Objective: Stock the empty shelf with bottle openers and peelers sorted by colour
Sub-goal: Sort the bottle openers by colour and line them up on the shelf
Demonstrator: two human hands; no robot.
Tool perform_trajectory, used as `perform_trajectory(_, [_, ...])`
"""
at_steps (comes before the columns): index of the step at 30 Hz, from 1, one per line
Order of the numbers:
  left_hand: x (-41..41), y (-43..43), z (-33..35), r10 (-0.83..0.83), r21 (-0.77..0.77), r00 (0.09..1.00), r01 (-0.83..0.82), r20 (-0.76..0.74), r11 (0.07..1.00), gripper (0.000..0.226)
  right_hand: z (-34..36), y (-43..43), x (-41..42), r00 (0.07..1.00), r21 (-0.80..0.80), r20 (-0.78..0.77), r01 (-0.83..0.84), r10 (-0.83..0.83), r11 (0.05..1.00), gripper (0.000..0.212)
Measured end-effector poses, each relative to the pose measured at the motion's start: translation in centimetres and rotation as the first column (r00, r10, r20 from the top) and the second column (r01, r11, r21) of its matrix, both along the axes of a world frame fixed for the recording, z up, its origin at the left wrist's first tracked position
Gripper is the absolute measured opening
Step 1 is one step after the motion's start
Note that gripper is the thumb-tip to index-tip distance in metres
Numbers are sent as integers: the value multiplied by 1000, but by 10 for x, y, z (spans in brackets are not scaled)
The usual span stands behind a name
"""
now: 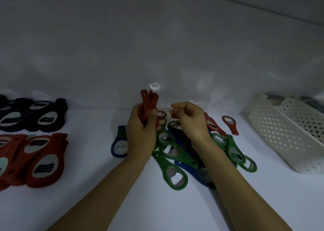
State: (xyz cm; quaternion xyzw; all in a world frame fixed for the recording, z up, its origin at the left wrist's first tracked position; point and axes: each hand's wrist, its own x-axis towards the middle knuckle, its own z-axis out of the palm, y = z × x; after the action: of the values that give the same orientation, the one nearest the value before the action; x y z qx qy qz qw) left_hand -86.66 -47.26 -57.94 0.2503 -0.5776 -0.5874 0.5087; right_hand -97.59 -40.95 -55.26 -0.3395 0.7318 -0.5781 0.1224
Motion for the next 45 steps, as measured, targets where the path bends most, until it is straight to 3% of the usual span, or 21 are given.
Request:
perform_trajectory(3, [-1,-3,1,76,47,996,-74,-50,996,18,-5,-12,-13,918,305,-370,-26,143,952,29])
perform_trajectory(7, [0,-1,2,37,48,998,-35,-43,998,27,-4,-36,-15,766,560,-508,-54,394,827,29])
perform_trajectory(10, [2,0,3,1,35,999,0,-43,999,34,-1,-40,-12,661,586,-657,146,362,797,24])
perform_trajectory(13, [4,0,4,-11,28,1000,12,-24,1000,36,1,-24,-11,587,426,-789,311,181,850,22])
perform_trajectory(14, [3,0,4,-12,29,1000,12,-19,1000,35,1,-17,-12,640,352,-764,311,79,883,22])
perform_trajectory(15, [3,0,4,-11,35,1000,12,-27,999,33,1,-9,-12,759,269,-650,274,-36,923,22])
perform_trajectory(17, [2,0,4,1,47,999,2,-49,999,28,5,6,-6,990,53,-71,124,-120,991,18])
perform_trajectory(18, [2,0,4,10,45,999,-8,-53,999,26,7,12,-1,977,-53,209,49,-37,997,16])
perform_trajectory(19, [1,1,5,15,41,998,-13,-54,999,23,8,15,4,942,-119,332,-18,57,993,15])
perform_trajectory(22, [2,1,6,-6,40,1000,7,-26,999,14,8,13,15,959,-58,205,-189,197,980,14])
perform_trajectory(25, [4,0,3,-16,-1,999,16,46,1000,23,4,4,23,981,83,-3,-191,192,978,18])
perform_trajectory(28, [3,0,0,-21,-38,998,24,65,999,25,-1,5,14,968,165,-247,-1,42,986,27])
perform_trajectory(30, [2,0,-2,-34,-41,996,37,81,998,22,0,13,-1,899,178,-427,190,-98,966,31])
perform_trajectory(32, [1,0,-3,-43,-51,994,48,100,998,26,0,26,-21,745,226,-634,437,-209,870,29])
perform_trajectory(34, [0,1,-4,-56,-53,992,63,114,997,27,-2,37,-39,654,362,-735,603,-180,711,27])
perform_trajectory(36, [0,2,-4,-56,-62,991,64,123,996,26,-5,41,-47,724,524,-674,611,-150,593,26])
perform_trajectory(38, [0,1,-4,-51,-56,991,58,122,997,27,-7,41,-46,757,567,-634,593,-158,571,21])
perform_trajectory(40, [0,0,-4,-56,-36,992,61,110,998,28,-4,39,-44,704,478,-685,629,-189,613,18])
perform_trajectory(42, [0,-1,-4,-57,-23,993,60,99,998,30,4,38,-37,705,318,-646,596,-291,737,19])
perform_trajectory(43, [0,-1,-4,-53,-24,994,56,93,998,29,7,36,-33,786,224,-511,513,-349,829,18])
perform_trajectory(45, [1,-1,-4,-41,-41,996,44,82,998,26,15,29,-15,962,3,84,259,-258,966,16])
